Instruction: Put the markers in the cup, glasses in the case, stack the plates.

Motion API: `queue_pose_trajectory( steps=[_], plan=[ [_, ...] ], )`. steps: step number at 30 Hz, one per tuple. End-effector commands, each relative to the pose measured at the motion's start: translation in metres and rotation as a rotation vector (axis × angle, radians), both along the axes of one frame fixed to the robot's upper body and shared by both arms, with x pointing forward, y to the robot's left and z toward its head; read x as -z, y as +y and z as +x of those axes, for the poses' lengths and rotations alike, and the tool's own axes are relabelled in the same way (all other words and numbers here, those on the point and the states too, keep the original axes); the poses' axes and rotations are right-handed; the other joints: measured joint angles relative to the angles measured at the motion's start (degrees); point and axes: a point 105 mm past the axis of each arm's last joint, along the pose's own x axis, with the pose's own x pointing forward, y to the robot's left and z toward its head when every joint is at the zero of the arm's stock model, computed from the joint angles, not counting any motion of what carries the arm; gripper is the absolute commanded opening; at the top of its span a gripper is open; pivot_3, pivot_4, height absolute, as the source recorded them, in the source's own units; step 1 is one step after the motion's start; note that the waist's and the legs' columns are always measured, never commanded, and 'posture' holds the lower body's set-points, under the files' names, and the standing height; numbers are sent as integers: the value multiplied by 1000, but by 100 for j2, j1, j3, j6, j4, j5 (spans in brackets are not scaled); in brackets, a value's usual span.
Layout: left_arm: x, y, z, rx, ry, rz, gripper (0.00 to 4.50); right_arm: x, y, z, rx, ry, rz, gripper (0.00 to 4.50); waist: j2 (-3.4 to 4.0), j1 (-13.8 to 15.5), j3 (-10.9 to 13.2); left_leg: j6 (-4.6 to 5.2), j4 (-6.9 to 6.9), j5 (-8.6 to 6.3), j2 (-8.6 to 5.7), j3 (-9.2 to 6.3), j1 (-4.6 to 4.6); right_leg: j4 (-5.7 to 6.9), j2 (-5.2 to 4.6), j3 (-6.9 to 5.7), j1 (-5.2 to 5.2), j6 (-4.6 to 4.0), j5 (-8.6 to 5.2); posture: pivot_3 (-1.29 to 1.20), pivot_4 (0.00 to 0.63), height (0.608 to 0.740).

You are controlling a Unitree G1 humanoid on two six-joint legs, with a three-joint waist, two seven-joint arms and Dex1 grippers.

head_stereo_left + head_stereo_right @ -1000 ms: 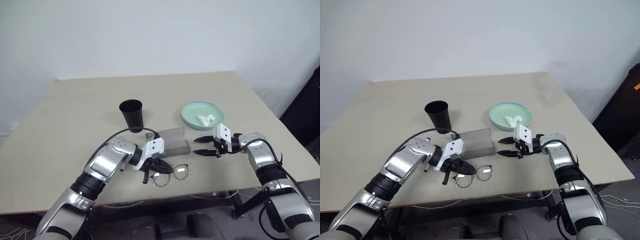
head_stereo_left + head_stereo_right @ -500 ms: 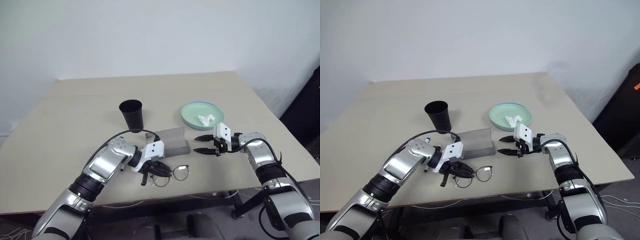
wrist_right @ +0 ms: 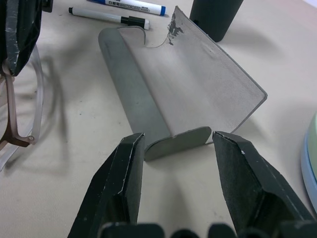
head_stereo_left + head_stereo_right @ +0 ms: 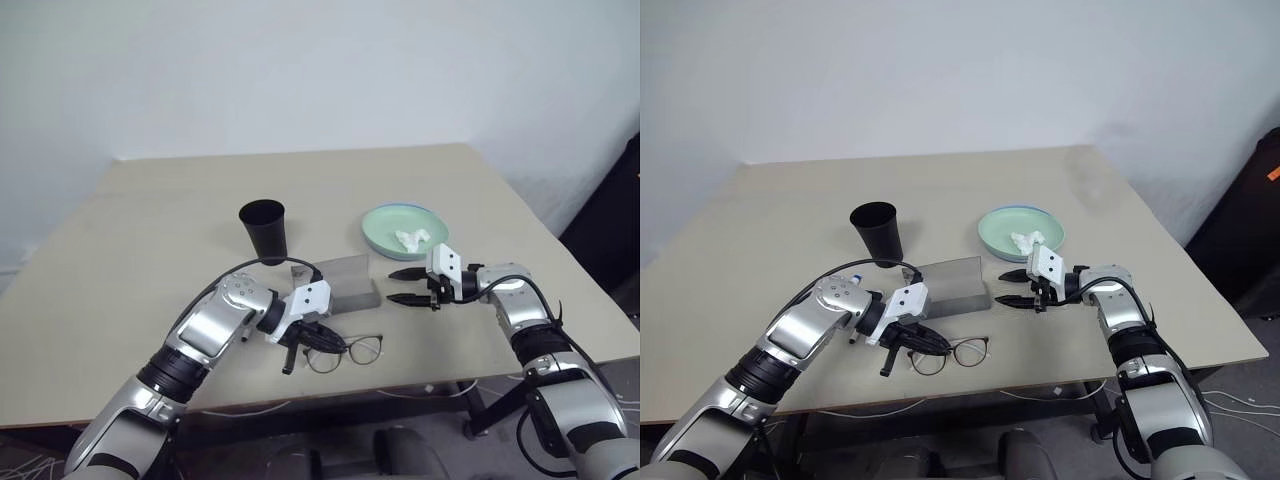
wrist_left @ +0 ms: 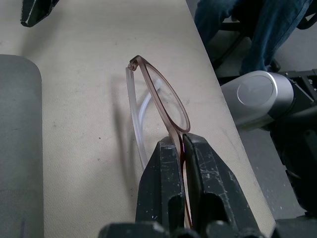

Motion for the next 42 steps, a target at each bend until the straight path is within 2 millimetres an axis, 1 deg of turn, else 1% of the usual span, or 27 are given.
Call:
queue_pose_trajectory(
  steps=[1,9,13,14,16,20,22,24,31,35,42],
  plan=[
    [-27,0,18,-51,-73,-61,5,-16,4,6,-11,-64,15,2373,0,0,0,0,1,0,0,0,-1,0,0,0,0,0,0,0,0,732],
    [-69,1,43,-119,-136,-184,5,-16,4,7,-13,-65,13,2373,-1,1,1,3,5,1,-3,-4,-7,-1,0,1,0,0,0,0,0,732],
    [-91,6,66,-173,-236,-205,5,-17,4,7,-16,-65,12,2373,-2,0,1,3,5,1,-4,-6,-8,-1,2,1,-1,0,0,0,0,732],
    [-95,7,71,-183,-253,-209,5,-17,4,7,-16,-65,11,2373,-2,0,1,3,5,2,-4,-6,-8,0,2,1,0,0,0,0,0,732],
    [-99,11,87,-219,-306,-185,5,-16,4,7,-19,-60,10,2373,-2,1,1,4,5,2,-4,-6,-7,0,2,1,2,0,0,0,0,732],
    [-95,15,104,-217,-366,-114,5,-16,4,6,-26,-50,10,2373,-2,-1,1,4,7,2,-6,-6,-5,-1,2,1,6,0,0,0,0,732],
    [-89,12,111,-200,-375,-83,5,-16,4,6,-28,-48,8,2373,-2,0,1,4,7,2,-7,-7,-5,-1,2,1,6,0,0,0,0,732],
    [-83,8,114,-171,-376,-61,5,-17,5,7,-28,-49,8,2373,-2,4,1,4,7,2,-8,-7,-8,-2,1,1,4,1,0,0,0,732],
    [-60,-3,109,-57,-335,-15,5,-18,5,7,-21,-55,14,2373,-3,-1,2,5,6,1,-10,-8,-15,-2,0,1,-1,1,0,0,0,732],
    [-47,-3,110,-30,-349,43,5,-18,3,7,-14,-57,17,2373,-3,0,2,5,7,1,-9,-8,-13,0,0,1,-1,1,0,0,0,732],
    [-37,2,110,-14,-332,89,5,-18,2,7,-7,-57,18,2373,-4,1,2,6,8,1,-10,-10,-16,-1,-1,2,-2,1,1,0,0,732]
  ],
)
